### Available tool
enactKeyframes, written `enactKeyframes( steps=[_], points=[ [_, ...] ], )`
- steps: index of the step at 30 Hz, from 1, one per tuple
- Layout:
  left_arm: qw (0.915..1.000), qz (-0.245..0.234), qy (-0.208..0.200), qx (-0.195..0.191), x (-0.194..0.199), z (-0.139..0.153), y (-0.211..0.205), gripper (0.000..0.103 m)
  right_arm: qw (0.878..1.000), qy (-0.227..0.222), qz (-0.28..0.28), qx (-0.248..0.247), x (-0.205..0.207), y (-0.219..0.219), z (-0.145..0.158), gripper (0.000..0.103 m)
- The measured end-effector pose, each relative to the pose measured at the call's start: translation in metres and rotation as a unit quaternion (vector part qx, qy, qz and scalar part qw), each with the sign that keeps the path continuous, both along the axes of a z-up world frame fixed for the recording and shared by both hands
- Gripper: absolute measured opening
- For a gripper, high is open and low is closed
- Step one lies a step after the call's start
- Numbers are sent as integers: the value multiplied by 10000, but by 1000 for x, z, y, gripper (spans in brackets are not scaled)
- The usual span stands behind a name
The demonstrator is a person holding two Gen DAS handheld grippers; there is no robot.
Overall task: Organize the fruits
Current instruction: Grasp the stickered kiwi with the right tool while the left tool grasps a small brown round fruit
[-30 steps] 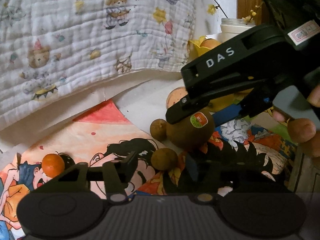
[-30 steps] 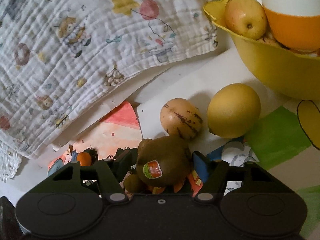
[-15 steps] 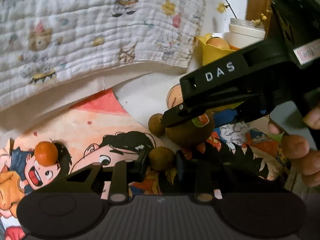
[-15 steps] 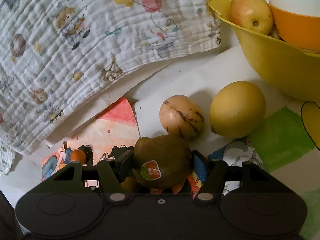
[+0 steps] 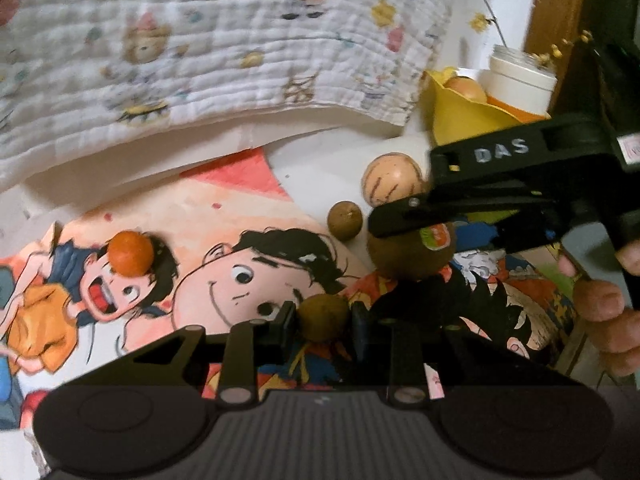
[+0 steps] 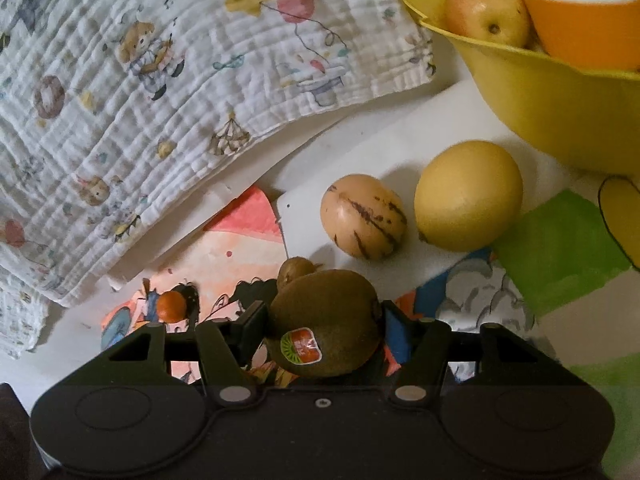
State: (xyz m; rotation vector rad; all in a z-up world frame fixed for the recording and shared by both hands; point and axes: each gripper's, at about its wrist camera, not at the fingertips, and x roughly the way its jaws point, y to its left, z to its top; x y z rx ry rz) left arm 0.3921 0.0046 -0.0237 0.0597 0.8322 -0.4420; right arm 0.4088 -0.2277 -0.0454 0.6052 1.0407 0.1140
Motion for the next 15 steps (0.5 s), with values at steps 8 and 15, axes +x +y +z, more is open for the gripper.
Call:
enactKeyframes(
  steps=[8, 15],
  points=[
    [10000, 85, -31, -34, -23, 11, 9, 32, 9991, 42, 40, 425, -21, -9, 5, 63],
    [9998, 58, -177, -122, -53, 30, 15, 32, 9973, -24, 143, 725, -54, -18, 16, 63]
  ],
)
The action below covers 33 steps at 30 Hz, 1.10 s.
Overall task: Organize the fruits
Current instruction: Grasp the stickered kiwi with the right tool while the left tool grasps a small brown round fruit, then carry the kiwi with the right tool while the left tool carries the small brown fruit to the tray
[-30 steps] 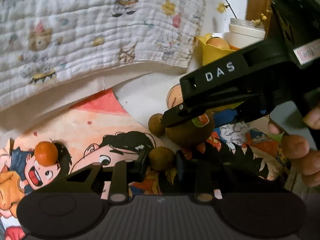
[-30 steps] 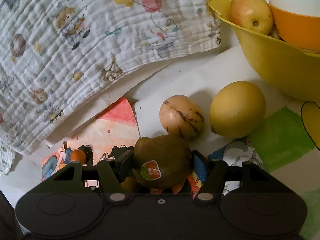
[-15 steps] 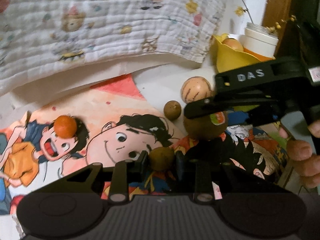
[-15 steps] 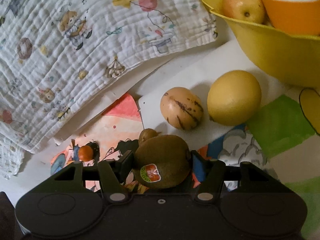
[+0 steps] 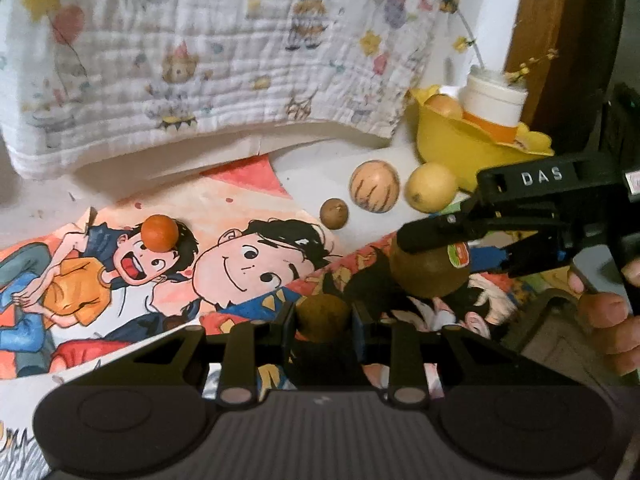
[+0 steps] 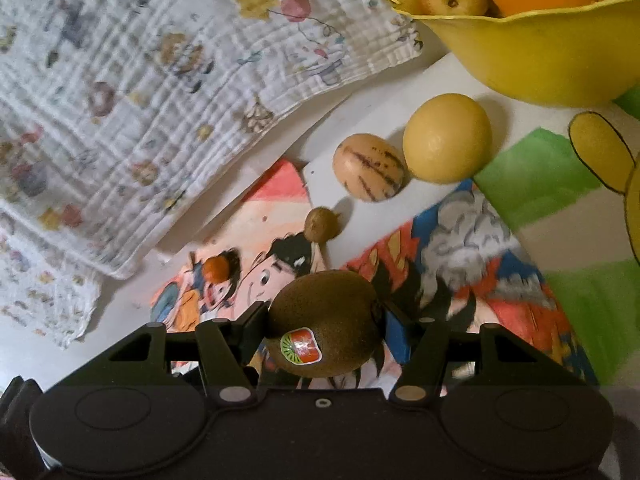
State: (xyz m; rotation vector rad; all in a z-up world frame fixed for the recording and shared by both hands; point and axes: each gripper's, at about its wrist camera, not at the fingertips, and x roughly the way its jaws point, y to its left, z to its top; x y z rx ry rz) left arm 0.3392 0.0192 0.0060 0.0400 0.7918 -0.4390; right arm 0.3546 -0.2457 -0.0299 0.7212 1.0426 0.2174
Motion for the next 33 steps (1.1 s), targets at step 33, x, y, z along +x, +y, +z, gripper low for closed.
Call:
enactKeyframes(
  steps=[33],
  points=[
    [9966, 76, 813, 68, -91, -9, 6, 32, 9957, -98, 799, -464, -116, 34, 12, 63]
  ],
)
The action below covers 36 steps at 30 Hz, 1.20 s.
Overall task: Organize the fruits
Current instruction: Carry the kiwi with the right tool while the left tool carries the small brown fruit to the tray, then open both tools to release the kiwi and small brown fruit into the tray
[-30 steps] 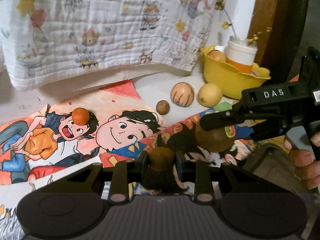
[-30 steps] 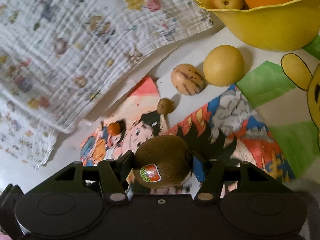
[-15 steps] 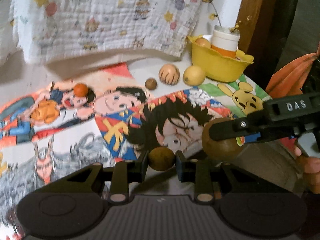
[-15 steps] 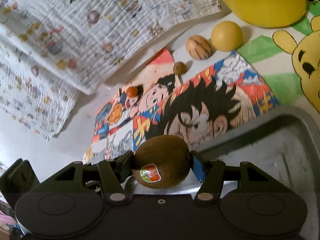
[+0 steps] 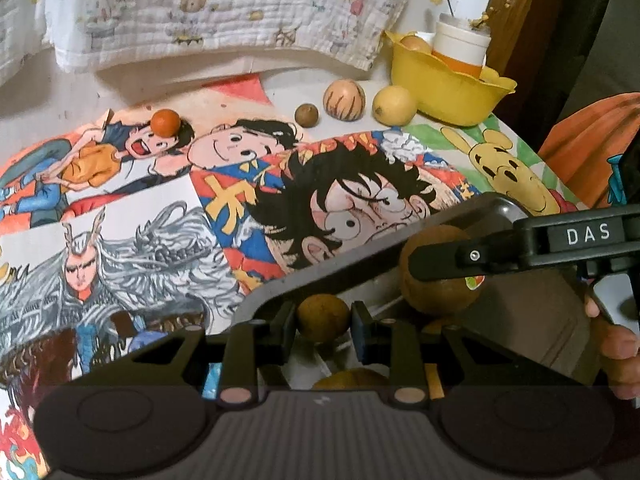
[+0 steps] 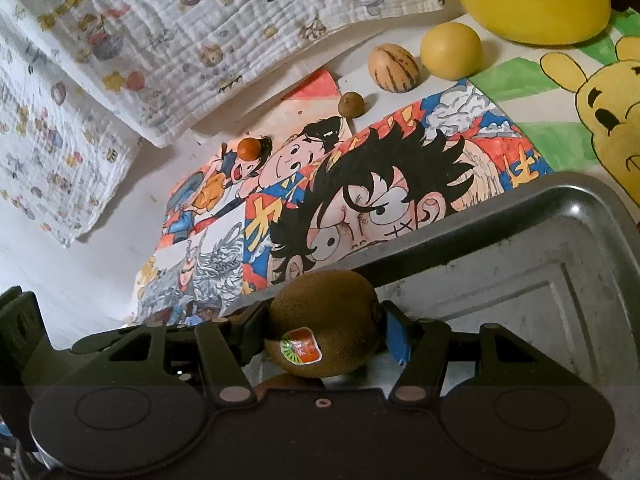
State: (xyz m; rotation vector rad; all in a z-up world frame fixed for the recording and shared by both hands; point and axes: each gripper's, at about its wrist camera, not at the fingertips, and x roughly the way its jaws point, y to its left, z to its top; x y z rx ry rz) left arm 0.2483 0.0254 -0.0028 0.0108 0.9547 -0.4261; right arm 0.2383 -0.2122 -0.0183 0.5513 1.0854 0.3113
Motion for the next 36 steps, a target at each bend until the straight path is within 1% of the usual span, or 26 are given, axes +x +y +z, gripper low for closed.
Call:
enactKeyframes(
  steps=[6, 12, 15, 18, 20, 21, 24, 26, 27, 29, 32, 36],
  points=[
    [9999, 42, 134, 84, 3, -5, -2, 32, 9999, -46, 37, -115, 0, 2, 0, 63],
    [9998, 47, 130, 147, 3, -6, -3, 33, 9997, -99, 76, -224, 0, 5, 0, 63],
    [9997, 74, 107, 219, 2, -5, -3, 36, 9996, -121, 83, -226, 0, 5, 0, 63],
    [9996, 128, 73, 260, 0, -3, -2, 44, 9996, -160, 95, -230, -1, 5, 0, 65],
    [9996, 158, 38, 247, -3, 0, -1, 52, 9995, -189, 97, -225, -3, 4, 0, 65],
    [9996, 166, 17, 233, -6, 1, 0, 54, 9995, -205, 81, -203, -4, 3, 0, 65],
    [9996, 206, -65, 191, -16, 7, 4, 61, 9999, -145, 72, 21, -6, -3, -2, 65],
    [9995, 267, -136, 141, -24, 11, 8, 67, 9998, -160, 73, 53, -10, -5, -2, 66],
    [9993, 311, -172, 110, -29, 12, 10, 68, 9998, -180, 78, 56, -12, -6, -1, 67],
    [9988, 410, -257, 25, -39, 17, 15, 77, 9996, -236, 102, 90, -17, -8, 0, 69],
    [9977, 550, -381, -44, -55, 24, 21, 86, 9993, -333, 155, 106, -26, -12, 4, 74],
    [9956, 770, -521, -103, -76, 28, 29, 94, 9979, -582, 283, 83, -42, -16, 13, 81]
  ],
)
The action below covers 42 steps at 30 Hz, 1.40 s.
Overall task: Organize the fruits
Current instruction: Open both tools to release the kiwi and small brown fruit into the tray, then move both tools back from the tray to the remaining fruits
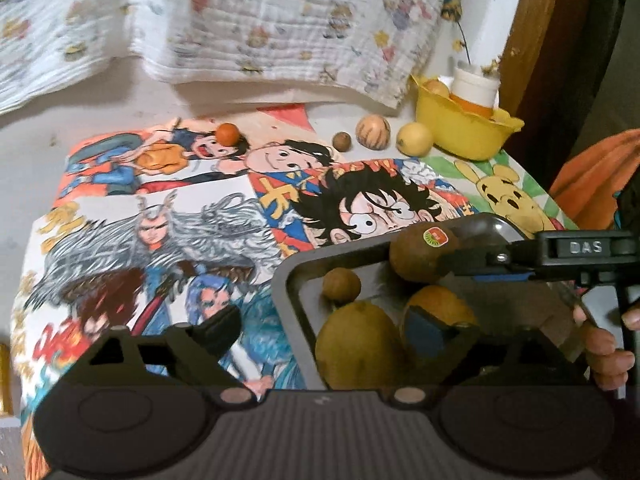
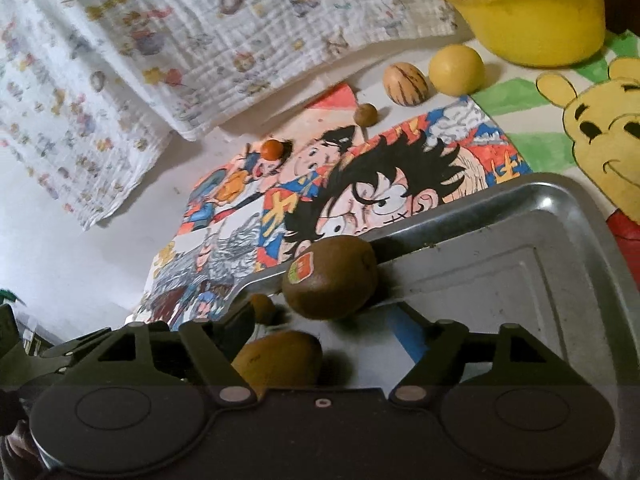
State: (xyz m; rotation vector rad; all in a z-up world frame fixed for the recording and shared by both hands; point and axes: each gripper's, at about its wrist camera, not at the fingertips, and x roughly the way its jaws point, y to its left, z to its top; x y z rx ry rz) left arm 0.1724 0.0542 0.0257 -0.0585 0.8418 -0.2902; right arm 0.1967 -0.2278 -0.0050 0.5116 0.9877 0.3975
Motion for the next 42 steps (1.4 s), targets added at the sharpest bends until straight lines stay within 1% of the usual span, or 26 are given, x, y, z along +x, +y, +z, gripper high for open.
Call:
enactKeyframes(
  steps=[2, 6, 9, 14, 18, 21, 25, 28, 33, 39, 42],
  points=[
    [9999, 86, -63, 25, -10, 0, 1, 98, 9998, -160, 100, 6, -10, -1, 5, 85],
    [9996, 232, -151, 25, -32, 0, 4, 101, 9983, -481, 335, -64, -31, -1, 16, 93],
    [9996, 218, -187, -4, -47, 0, 3, 102, 9965, -669, 479, -177, -48, -1, 21, 97],
    [9996, 34, -274, 71, -68, -2, -2, 102, 9932, -880, 612, -464, -70, -2, 26, 101],
    [9991, -199, -260, 281, -82, -5, -10, 102, 9886, -1060, 727, -781, -88, -5, 32, 102],
    [9984, -326, -211, 405, -90, -8, -17, 102, 9852, -1109, 760, -1061, -100, -7, 33, 102],
    [9971, -468, -150, 581, -97, -12, -23, 102, 9775, -1140, 824, -1573, -113, -11, 33, 102],
    [9961, -546, -100, 687, -102, -14, -27, 102, 9717, -1160, 690, -1937, -121, -16, 34, 102],
    [9959, -590, 50, 679, -102, -19, -28, 102, 9730, -1078, 283, -2023, -127, -32, 33, 102],
    [9939, -748, 200, 790, -98, -18, -28, 102, 9647, -909, -114, -2467, -120, -43, 27, 102],
    [9920, -870, 264, 879, -95, -18, -31, 102, 9638, -859, -220, -2515, -116, -48, 24, 102]
  ],
)
